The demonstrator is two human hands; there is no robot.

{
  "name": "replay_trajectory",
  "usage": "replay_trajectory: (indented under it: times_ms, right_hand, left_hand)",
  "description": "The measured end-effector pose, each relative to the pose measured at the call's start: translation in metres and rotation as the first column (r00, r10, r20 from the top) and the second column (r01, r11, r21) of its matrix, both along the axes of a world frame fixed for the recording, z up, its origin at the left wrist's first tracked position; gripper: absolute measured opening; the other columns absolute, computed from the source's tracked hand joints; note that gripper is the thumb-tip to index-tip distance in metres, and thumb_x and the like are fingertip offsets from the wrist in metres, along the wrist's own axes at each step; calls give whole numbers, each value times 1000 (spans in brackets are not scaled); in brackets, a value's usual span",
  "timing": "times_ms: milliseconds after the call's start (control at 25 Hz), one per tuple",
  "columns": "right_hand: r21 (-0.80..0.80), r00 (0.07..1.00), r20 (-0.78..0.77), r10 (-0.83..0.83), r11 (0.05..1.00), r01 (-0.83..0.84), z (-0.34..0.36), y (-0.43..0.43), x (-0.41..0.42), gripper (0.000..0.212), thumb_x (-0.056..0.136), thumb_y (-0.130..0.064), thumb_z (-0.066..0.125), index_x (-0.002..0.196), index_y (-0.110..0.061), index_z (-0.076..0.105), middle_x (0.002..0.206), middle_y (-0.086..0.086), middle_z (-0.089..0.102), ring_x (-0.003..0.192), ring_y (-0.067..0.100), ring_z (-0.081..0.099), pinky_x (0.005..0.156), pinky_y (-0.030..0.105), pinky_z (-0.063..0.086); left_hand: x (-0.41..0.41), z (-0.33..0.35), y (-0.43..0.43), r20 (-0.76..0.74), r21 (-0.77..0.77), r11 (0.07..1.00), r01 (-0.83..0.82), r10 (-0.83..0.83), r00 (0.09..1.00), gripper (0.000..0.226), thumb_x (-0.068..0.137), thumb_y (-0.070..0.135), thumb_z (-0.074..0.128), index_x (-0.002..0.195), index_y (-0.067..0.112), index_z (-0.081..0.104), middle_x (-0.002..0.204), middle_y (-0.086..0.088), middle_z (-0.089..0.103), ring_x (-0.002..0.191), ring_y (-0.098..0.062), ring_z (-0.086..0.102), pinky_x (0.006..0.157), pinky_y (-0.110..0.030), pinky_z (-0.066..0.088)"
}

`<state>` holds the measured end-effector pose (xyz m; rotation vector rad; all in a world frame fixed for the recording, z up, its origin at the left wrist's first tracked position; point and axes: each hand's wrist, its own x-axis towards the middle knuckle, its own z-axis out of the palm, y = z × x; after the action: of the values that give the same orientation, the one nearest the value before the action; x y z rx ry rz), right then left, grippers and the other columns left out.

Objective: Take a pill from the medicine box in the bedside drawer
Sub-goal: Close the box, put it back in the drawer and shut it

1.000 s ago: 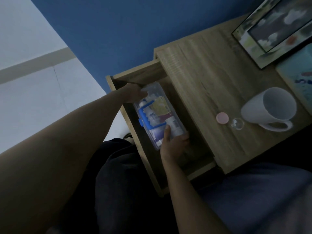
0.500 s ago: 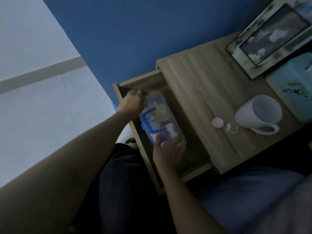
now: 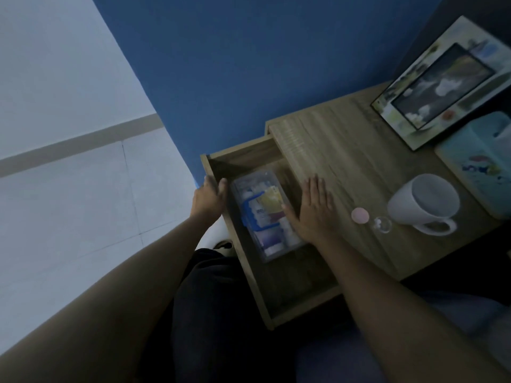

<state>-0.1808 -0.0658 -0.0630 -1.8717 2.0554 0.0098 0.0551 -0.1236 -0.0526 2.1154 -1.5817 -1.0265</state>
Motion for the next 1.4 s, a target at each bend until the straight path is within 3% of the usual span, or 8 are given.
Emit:
replay_trajectory:
  times_ms: [160,360,560,640,1000,1200,1400]
  right_hand:
    - [-7,999,-28,19,1000,-19,-6,2,0,84,90,-64,15,145,-8,-13,157,14,-15,144,26,-16,114,39,-8]
    - [-64,1000,-21,-19,998,18,-10,4,1,80,89,-61,8,146,-8,-8,158,13,-9,146,25,-11,115,39,-5]
    - [-131,998,-23,-52,990,49,-14,5,5,79,89,-60,7,147,-7,-2,159,13,-1,146,25,-4,116,40,-1]
    - [-137,998,-16,-61,989,58,-16,5,6,79,89,-61,8,147,-8,-3,159,12,-2,146,25,-5,116,40,-2]
    - [-154,998,11,-62,986,63,-16,6,8,80,88,-61,9,147,-8,-3,159,11,-3,146,22,-8,117,39,-2]
    - [-114,999,28,-43,992,46,-13,4,9,77,91,-58,13,147,-9,-7,159,10,-7,146,22,-11,115,38,-6]
    - [40,996,71,-48,998,45,18,2,8,71,96,-47,23,147,-7,-7,158,11,-12,146,24,-13,118,41,-4]
  left_hand:
    - [-15,1,-7,-74,27,998,-49,51,996,60,93,53,33,128,6,43,119,-20,62,106,-37,60,91,-50,52]
    - [-34,3,-17,-188,26,999,20,-15,982,65,94,57,19,133,13,48,132,-19,56,121,-37,51,101,-45,40]
    - [-59,0,-39,-353,98,993,66,-28,935,69,93,60,20,138,13,44,142,-16,48,129,-33,47,111,-45,34]
    - [-72,-2,-48,-425,121,989,84,-24,905,71,92,61,22,137,12,46,142,-15,49,127,-29,50,110,-46,37]
    - [-124,-6,-80,-595,220,965,142,17,803,65,96,53,23,138,6,41,144,-9,47,127,-22,50,97,-27,38]
    - [-118,-4,-78,-546,222,952,213,-59,836,70,95,54,17,145,7,31,150,-9,38,131,-22,45,109,-33,32]
    - [-79,39,-59,-355,112,970,215,-163,921,64,96,50,21,136,5,44,143,-18,46,130,-32,45,113,-47,31]
